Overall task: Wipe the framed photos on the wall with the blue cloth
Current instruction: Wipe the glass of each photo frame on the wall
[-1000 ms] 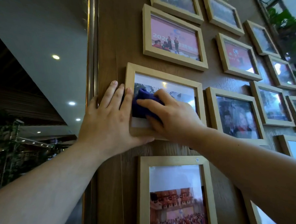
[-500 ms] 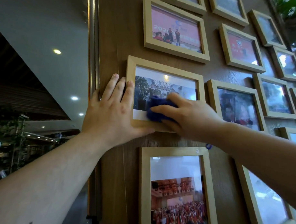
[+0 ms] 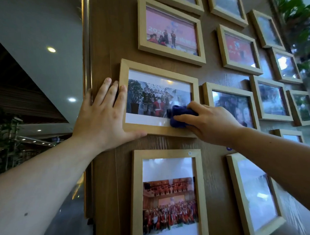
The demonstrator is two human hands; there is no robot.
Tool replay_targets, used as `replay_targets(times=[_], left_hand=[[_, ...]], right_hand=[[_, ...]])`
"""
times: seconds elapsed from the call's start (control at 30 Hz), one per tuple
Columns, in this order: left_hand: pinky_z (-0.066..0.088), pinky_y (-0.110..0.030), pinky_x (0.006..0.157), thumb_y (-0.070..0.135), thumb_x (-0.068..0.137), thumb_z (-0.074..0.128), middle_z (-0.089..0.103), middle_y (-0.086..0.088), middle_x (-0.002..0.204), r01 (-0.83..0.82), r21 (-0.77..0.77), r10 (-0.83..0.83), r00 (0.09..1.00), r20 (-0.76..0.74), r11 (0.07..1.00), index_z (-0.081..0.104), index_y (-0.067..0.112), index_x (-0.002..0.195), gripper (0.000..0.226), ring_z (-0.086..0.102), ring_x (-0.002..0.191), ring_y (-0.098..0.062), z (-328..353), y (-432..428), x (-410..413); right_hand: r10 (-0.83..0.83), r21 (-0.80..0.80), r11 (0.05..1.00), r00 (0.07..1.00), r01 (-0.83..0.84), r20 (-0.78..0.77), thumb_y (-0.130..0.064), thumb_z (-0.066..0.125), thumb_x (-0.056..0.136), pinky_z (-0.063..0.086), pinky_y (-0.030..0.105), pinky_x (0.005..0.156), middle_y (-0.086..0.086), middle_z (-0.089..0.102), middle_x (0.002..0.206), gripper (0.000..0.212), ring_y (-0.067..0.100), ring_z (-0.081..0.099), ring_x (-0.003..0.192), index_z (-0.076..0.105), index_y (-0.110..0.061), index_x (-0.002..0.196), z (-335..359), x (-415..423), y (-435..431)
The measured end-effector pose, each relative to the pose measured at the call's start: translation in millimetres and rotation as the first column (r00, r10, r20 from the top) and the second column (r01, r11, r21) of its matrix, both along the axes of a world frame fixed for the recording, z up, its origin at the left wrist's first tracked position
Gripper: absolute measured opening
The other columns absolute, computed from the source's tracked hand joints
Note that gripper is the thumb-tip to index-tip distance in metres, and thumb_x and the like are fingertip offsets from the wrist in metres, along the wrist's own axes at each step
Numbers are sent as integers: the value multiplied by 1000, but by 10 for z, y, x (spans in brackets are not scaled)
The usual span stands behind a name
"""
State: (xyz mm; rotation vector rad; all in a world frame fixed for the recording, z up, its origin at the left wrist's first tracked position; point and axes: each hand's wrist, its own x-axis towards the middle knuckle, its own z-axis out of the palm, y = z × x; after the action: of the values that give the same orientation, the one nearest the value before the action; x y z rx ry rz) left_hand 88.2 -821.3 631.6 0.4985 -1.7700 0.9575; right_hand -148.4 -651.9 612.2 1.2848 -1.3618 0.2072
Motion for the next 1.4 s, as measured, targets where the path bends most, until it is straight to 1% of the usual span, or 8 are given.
replay_targets(times=[0.1,0.27,0.4,0.57,0.77,1.0,1.27,1.4], left_hand=[[12,-59,115,89,72,25,23,-23,156,30,7,-30,1000,-2,1000,24,6,146,112,12,147,-33,-134,43,27],[7,-63,116,72,86,31,15,-21,159,64,-26,-61,992,107,998,26,3,146,92,5,148,-30,-762,25,78],[15,-60,116,60,93,35,28,-16,156,106,-67,-91,976,199,992,31,6,146,76,18,147,-26,-1144,-24,99],[14,-58,117,49,97,35,48,-9,146,88,-15,-84,985,149,996,41,14,142,58,36,140,-24,-1199,19,61],[15,-58,116,45,98,36,51,-7,144,113,-38,-109,988,106,993,44,15,140,53,38,138,-23,-1191,33,53],[12,-58,117,44,97,37,52,-6,143,99,-65,-94,992,81,993,43,14,140,53,39,137,-24,-1230,3,33],[10,-57,117,45,98,36,51,-7,144,82,-71,-77,994,80,994,40,14,141,53,37,138,-25,-1231,18,39],[10,-57,117,43,97,38,51,-8,143,80,-78,-73,994,84,994,41,14,141,53,38,137,-26,-1231,23,42]], right_hand=[[36,-100,995,989,-21,146,-39,43,89,48,36,55,10,50,112,44,27,58,75,47,-27,131,-143,-102,76],[187,-197,970,958,-145,218,-38,51,87,39,26,51,4,48,112,45,14,47,68,45,-28,130,-563,-20,91],[280,-163,955,936,-249,212,-33,58,86,41,25,49,5,51,112,42,14,49,68,51,-24,127,-902,219,20],[365,-111,931,903,-348,227,-34,52,91,50,32,49,10,53,114,40,19,55,71,51,-21,128,-1162,570,-214],[306,-113,952,915,-286,263,-37,47,92,47,33,46,14,54,114,41,23,56,75,53,-20,129,-1399,663,-439],[233,-323,942,873,-92,428,-31,57,88,29,22,49,8,52,108,40,20,51,67,53,-24,127,-1624,239,-278],[342,-197,937,871,-288,353,-31,52,90,45,27,45,13,52,112,41,19,54,71,52,-18,129,-1743,852,-521],[299,-146,954,881,-263,366,-31,54,89,48,32,46,12,52,113,41,23,56,73,53,-20,129,-1773,677,-416]])
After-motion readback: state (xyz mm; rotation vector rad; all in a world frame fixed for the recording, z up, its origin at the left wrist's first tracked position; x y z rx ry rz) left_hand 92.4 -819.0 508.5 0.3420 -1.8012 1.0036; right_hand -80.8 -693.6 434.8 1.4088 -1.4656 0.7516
